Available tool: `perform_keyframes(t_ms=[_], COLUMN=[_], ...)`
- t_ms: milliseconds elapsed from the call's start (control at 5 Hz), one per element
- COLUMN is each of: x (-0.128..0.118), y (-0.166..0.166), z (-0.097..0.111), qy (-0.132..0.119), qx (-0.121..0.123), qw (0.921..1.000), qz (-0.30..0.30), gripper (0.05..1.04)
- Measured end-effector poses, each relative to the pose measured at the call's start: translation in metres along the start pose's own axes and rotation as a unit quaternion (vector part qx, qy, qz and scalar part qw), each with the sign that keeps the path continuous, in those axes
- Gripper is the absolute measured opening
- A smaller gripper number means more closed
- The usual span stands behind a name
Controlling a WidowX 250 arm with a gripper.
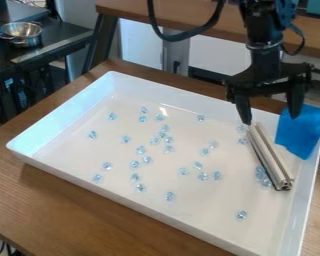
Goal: Sweep into pile
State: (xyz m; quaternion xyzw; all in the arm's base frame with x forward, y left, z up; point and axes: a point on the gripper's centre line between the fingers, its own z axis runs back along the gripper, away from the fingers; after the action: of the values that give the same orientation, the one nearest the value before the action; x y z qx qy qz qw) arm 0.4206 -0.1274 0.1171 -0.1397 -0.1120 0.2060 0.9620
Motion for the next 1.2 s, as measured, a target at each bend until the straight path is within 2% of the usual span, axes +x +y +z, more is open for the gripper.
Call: perform_keyframes(t_ms=[200,400,800,1200], x=[-0.005,-0.004,0.000,-0.009], y=[0.007,0.013,0.012,0.004], z=[-0.017,-0.024,-0.032,-0.044], qy=[0.019,0.022,0.001,0.000], qx=[0.015,0.035,0.033,0.041], qw=[0.9997,0.9991,0.9990,0.9990], qz=[0.007,0.013,0.029,0.016], gripper=[1.000,1.000,1.000,1.000])
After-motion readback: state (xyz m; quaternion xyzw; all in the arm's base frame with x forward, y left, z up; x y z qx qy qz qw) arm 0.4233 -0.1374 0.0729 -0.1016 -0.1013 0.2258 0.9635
